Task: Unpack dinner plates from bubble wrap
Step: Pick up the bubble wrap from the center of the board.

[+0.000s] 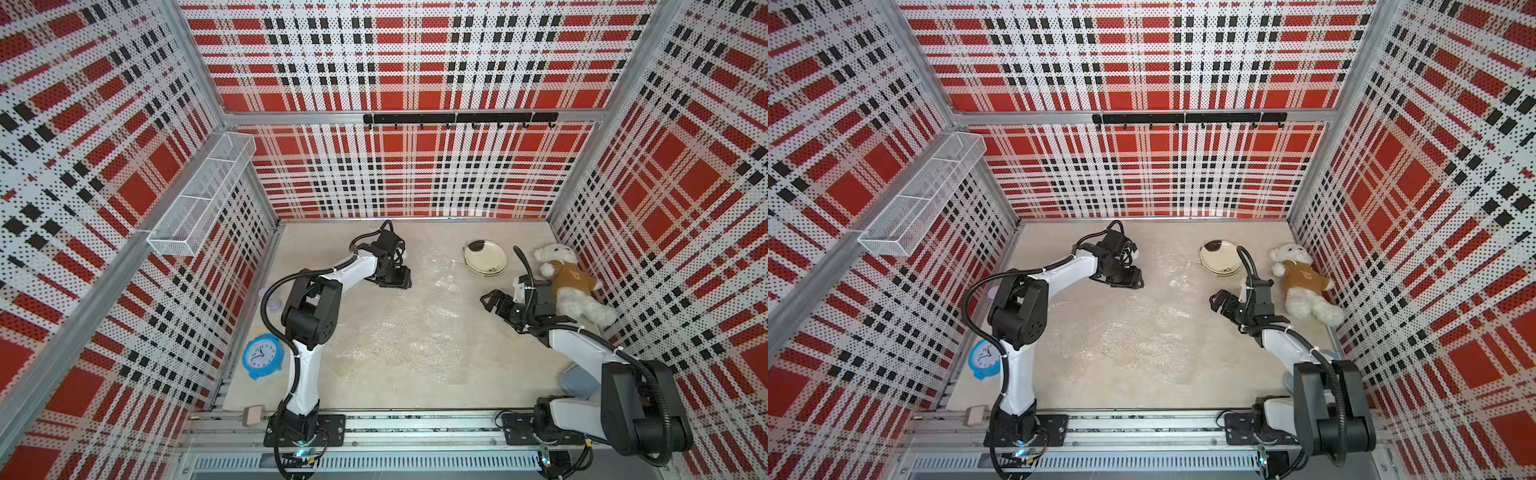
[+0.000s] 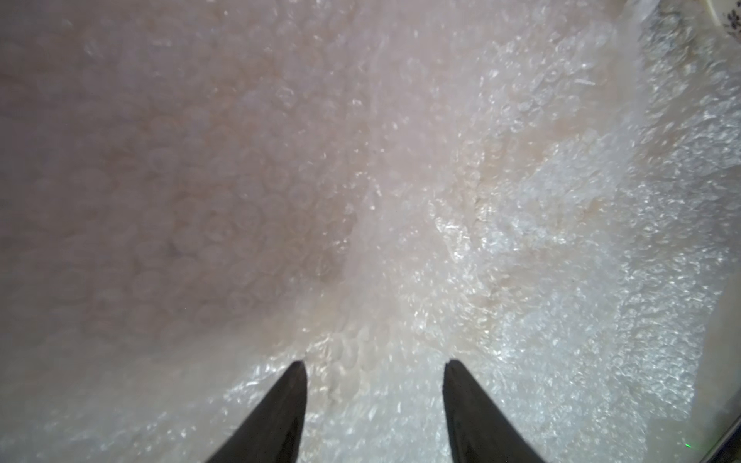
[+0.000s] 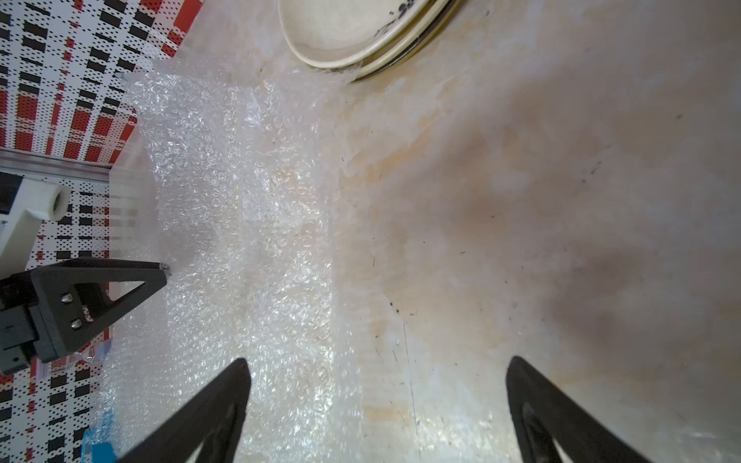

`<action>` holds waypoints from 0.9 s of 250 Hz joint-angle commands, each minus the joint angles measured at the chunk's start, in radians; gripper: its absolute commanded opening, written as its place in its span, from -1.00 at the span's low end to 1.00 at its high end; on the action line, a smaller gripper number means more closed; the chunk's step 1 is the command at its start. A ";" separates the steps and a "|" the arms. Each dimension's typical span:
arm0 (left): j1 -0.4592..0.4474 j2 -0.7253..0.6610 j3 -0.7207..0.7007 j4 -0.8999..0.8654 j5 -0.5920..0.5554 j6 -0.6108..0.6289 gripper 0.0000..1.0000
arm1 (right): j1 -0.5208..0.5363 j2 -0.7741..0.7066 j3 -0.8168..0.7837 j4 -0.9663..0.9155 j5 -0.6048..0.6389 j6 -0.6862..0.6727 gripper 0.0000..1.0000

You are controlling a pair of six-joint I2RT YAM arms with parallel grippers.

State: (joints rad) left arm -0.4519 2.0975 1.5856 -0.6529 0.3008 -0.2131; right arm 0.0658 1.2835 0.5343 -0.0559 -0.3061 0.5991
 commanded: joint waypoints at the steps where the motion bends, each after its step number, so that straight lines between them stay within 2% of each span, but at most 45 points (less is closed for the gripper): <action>1: -0.004 0.030 -0.013 0.029 -0.016 -0.009 0.13 | -0.003 0.004 -0.014 0.029 0.002 0.004 1.00; 38: -0.007 0.032 -0.023 0.041 -0.013 -0.015 0.12 | -0.003 0.007 -0.015 0.031 0.002 0.005 1.00; 81: -0.013 0.024 -0.033 0.058 0.011 -0.025 -0.44 | -0.003 0.012 -0.014 0.035 0.000 0.007 1.00; 134: -0.014 0.018 -0.038 0.052 0.026 -0.029 -0.87 | -0.003 0.015 -0.016 0.041 -0.002 0.010 1.00; 170: -0.005 -0.018 -0.028 0.028 0.032 -0.019 -0.85 | -0.003 0.007 -0.018 0.033 0.003 0.006 1.00; 225: 0.006 -0.075 0.059 -0.122 0.009 0.041 -0.94 | -0.004 0.002 -0.020 0.037 -0.001 0.008 0.99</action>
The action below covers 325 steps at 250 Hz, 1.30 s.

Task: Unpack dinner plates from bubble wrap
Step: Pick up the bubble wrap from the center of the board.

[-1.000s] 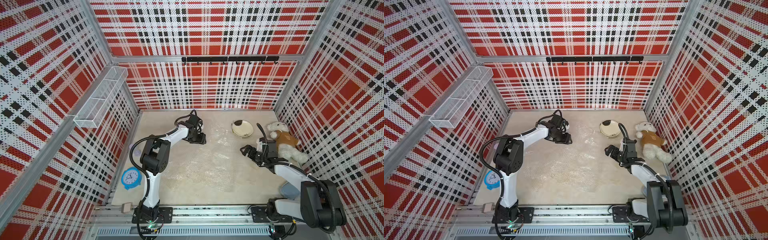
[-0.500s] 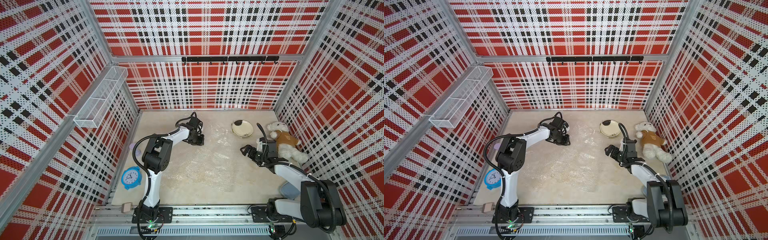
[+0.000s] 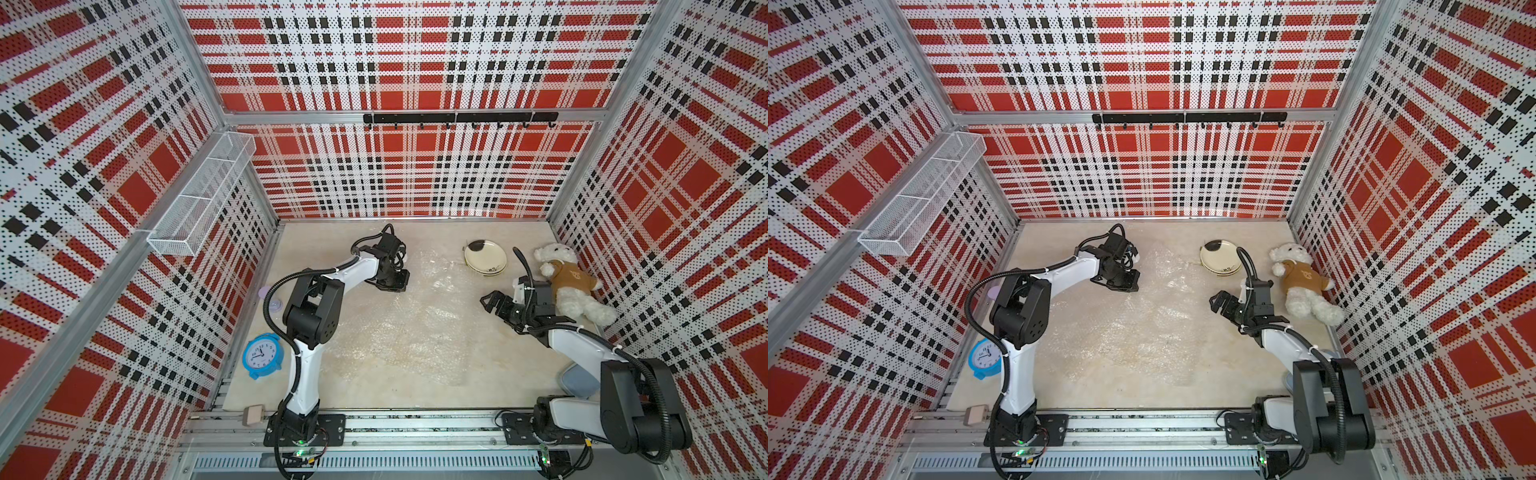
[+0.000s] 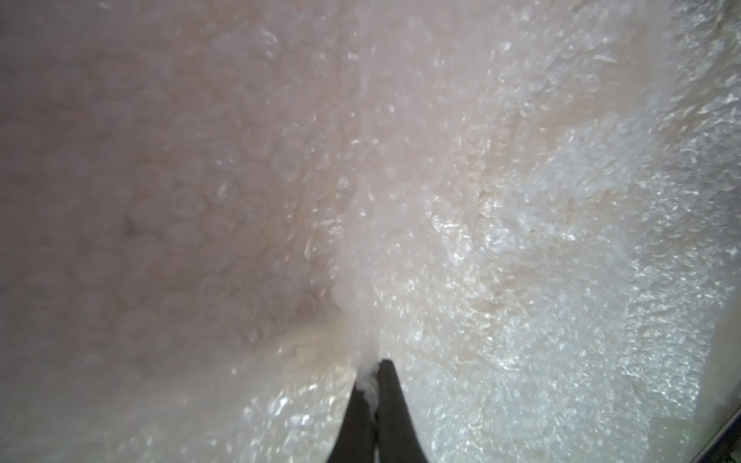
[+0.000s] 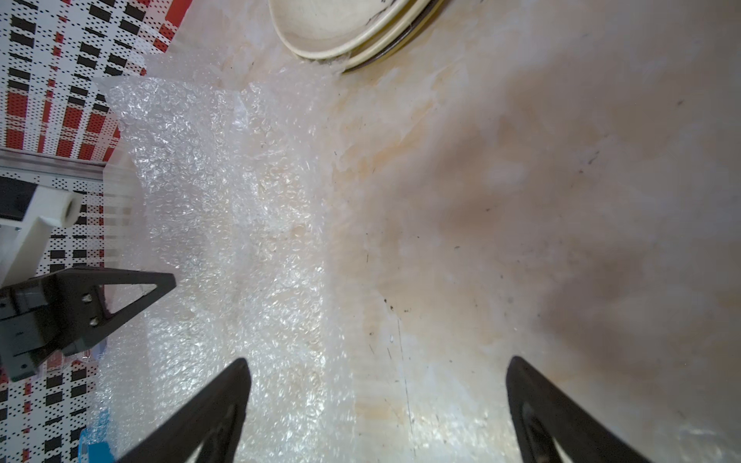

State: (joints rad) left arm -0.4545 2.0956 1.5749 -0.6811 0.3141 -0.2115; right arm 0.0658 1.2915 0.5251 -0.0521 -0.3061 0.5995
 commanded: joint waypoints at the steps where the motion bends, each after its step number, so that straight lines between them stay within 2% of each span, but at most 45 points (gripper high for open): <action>1: 0.009 -0.074 0.071 -0.097 -0.004 0.040 -0.94 | -0.004 -0.006 -0.011 0.034 -0.002 0.007 0.99; 146: 0.106 -0.210 0.239 -0.466 -0.124 0.155 -1.00 | -0.012 -0.015 -0.005 0.031 -0.014 0.006 1.00; 229: 0.145 -0.197 0.373 -0.580 -0.166 0.212 -1.00 | -0.014 -0.027 -0.004 0.018 -0.013 0.006 1.00; 234: 0.172 -0.195 0.380 -0.587 -0.169 0.216 -1.00 | -0.014 -0.028 -0.003 0.017 -0.012 0.005 1.00; 325: 0.249 -0.109 0.544 -0.670 -0.156 0.295 -1.00 | -0.014 -0.018 0.016 0.013 -0.020 0.006 1.00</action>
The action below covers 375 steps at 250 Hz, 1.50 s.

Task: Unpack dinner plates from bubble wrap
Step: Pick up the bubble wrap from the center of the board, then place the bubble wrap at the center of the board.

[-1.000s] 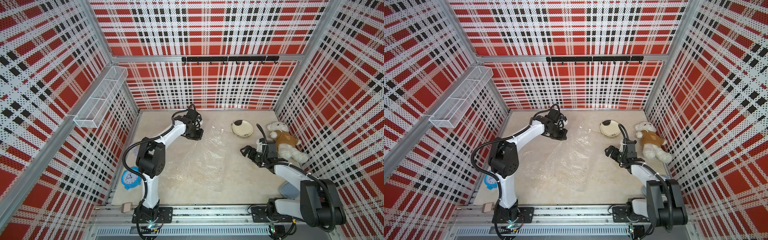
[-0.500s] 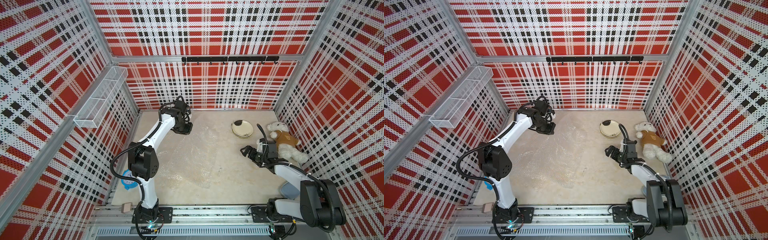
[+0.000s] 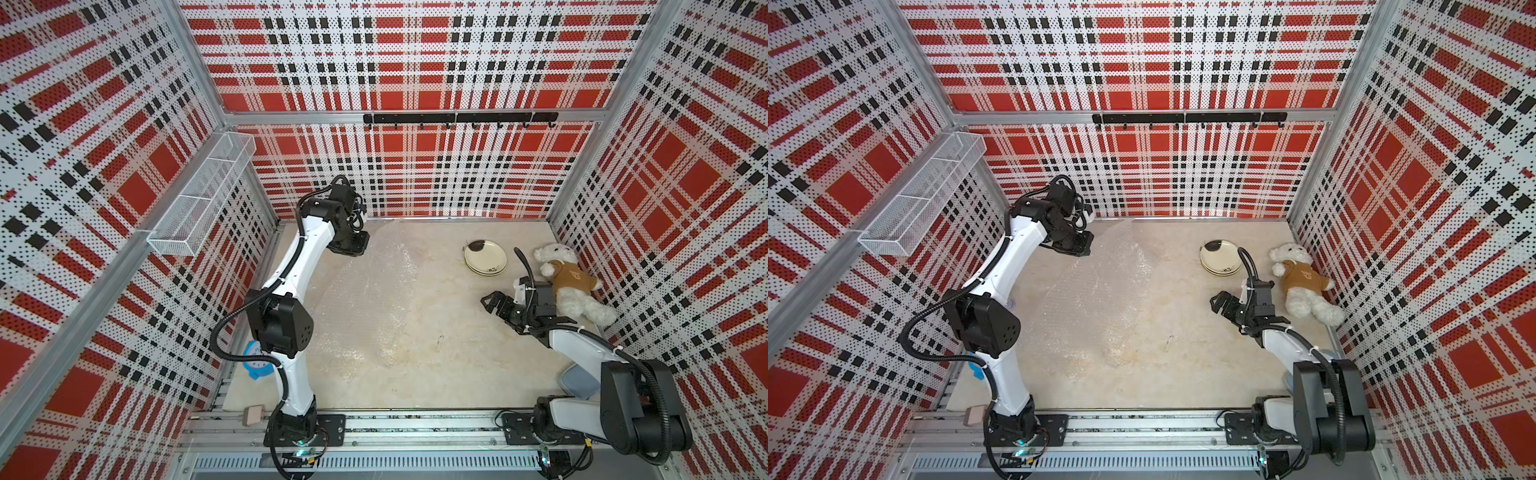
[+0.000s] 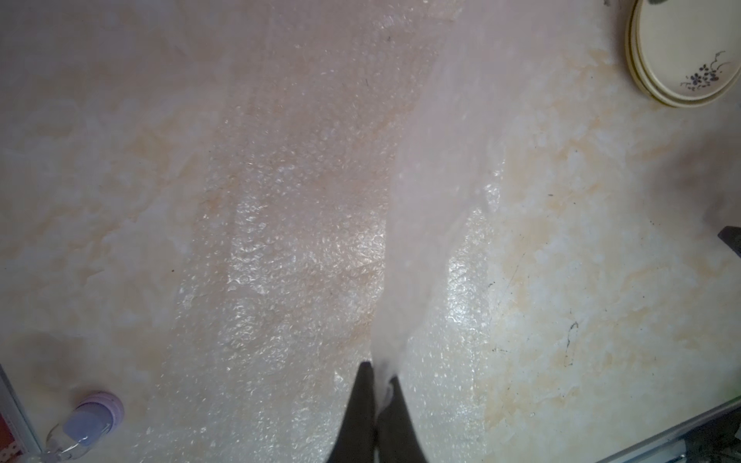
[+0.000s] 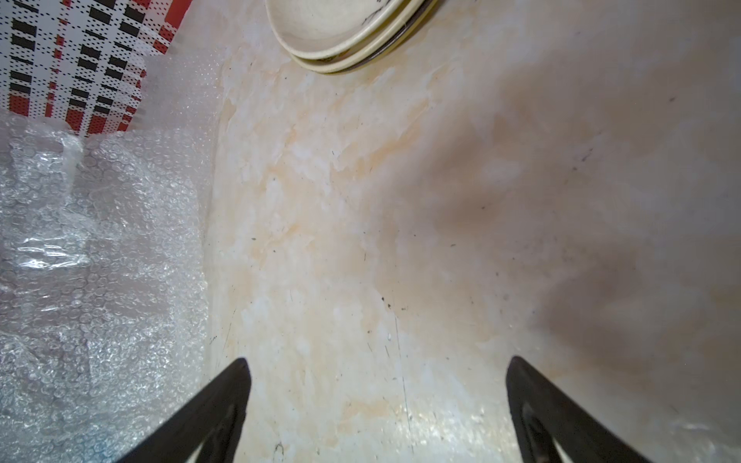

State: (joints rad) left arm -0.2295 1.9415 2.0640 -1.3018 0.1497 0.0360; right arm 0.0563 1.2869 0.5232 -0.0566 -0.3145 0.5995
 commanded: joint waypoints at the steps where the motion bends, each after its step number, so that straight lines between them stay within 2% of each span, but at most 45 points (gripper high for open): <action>1: 0.026 0.047 0.055 -0.050 0.010 0.048 -1.00 | -0.005 -0.014 0.018 0.018 -0.013 0.006 1.00; 29: 0.042 0.093 0.082 -0.057 0.031 0.060 -1.00 | -0.005 -0.014 0.016 0.020 -0.015 0.011 1.00; 74: 0.057 0.150 0.097 -0.051 -0.011 0.057 -1.00 | -0.004 -0.020 0.010 0.015 -0.011 0.010 1.00; 103: 0.060 0.175 0.109 -0.033 -0.067 0.037 -0.82 | -0.004 -0.017 0.012 0.014 -0.010 0.011 1.00; 118: 0.060 0.185 0.118 -0.024 -0.079 0.029 -0.66 | -0.005 -0.015 0.016 0.013 -0.011 0.012 1.00; 143: 0.063 0.200 0.119 -0.009 -0.101 0.019 -0.59 | -0.004 -0.017 0.020 0.007 -0.005 0.010 1.00; 172: 0.065 0.226 0.117 -0.002 -0.167 -0.001 -0.35 | -0.005 -0.012 0.018 0.006 -0.005 0.010 1.00; 209: 0.066 0.206 0.099 0.012 -0.317 -0.061 -0.34 | -0.004 -0.015 0.019 0.000 -0.003 0.008 0.99; 234: 0.063 0.152 0.064 0.045 -0.364 -0.092 -0.28 | -0.004 -0.017 0.021 -0.006 0.005 0.004 1.00; 246: 0.060 0.118 0.044 0.065 -0.363 -0.100 -0.26 | -0.005 -0.017 0.023 -0.007 0.006 0.003 1.00; 274: 0.048 0.029 -0.041 0.146 -0.315 -0.123 -0.04 | -0.005 -0.012 0.027 -0.005 0.009 0.002 1.00; 305: 0.036 -0.069 -0.178 0.280 -0.187 -0.157 0.01 | -0.004 -0.012 0.030 -0.007 0.013 0.000 1.00; 334: 0.024 -0.152 -0.300 0.401 -0.132 -0.191 0.23 | -0.004 -0.023 0.041 -0.026 0.020 -0.011 0.99; 353: 0.016 -0.200 -0.367 0.472 -0.108 -0.206 0.48 | -0.004 -0.036 0.054 -0.050 0.038 -0.033 1.00; 375: 0.005 -0.251 -0.427 0.528 -0.129 -0.220 0.67 | -0.003 -0.049 0.081 -0.095 0.081 -0.070 1.00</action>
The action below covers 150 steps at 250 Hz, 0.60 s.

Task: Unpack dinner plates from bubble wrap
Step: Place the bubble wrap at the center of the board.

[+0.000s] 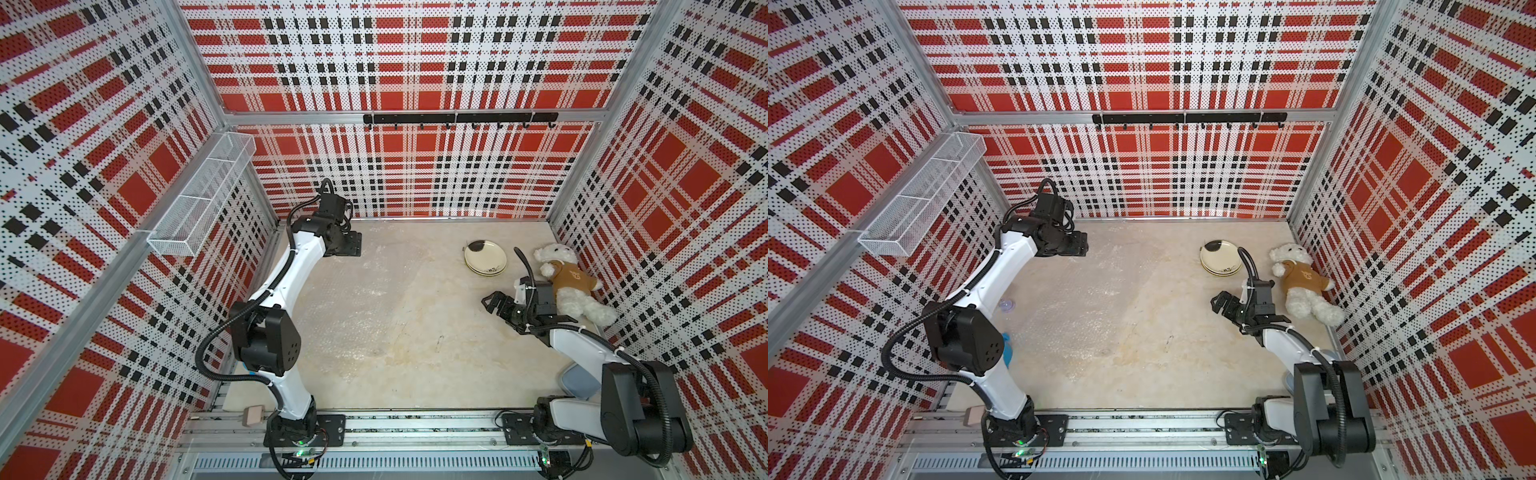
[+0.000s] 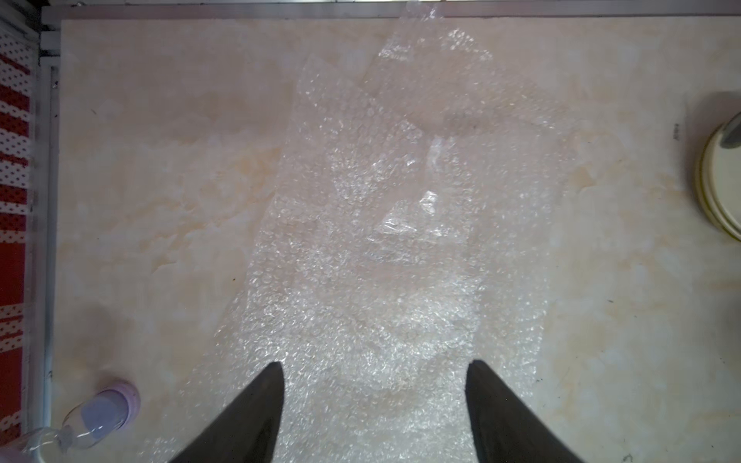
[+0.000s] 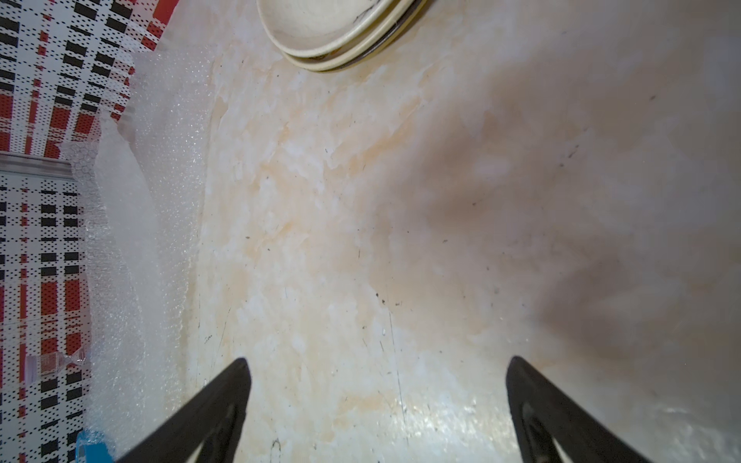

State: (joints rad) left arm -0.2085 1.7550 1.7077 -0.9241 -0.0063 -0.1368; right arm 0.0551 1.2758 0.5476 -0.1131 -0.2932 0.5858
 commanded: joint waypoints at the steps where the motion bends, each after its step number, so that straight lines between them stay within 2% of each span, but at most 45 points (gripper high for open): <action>1: -0.017 -0.067 -0.073 0.152 0.026 -0.049 0.68 | -0.001 -0.039 0.058 -0.041 0.061 -0.058 1.00; 19: -0.018 -0.112 -0.129 0.210 0.014 -0.065 0.80 | 0.000 -0.045 0.102 -0.099 0.090 -0.101 1.00; 24: -0.019 -0.124 -0.146 0.228 0.014 -0.067 0.95 | 0.001 -0.047 0.116 -0.113 0.099 -0.112 1.00; 29: -0.019 -0.137 -0.162 0.247 0.015 -0.069 1.00 | 0.002 -0.050 0.129 -0.127 0.109 -0.123 1.00; 125: -0.048 -0.323 -0.391 0.469 -0.035 -0.044 0.99 | 0.049 -0.067 0.347 -0.244 0.329 -0.328 0.99; 150: -0.052 -0.358 -0.430 0.503 -0.028 -0.033 0.99 | 0.054 -0.074 0.372 -0.233 0.351 -0.365 0.99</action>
State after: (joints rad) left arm -0.2512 1.4490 1.3167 -0.5262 -0.0185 -0.1791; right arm 0.0975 1.2247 0.8810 -0.3416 -0.0254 0.3122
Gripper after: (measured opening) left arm 0.993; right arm 0.993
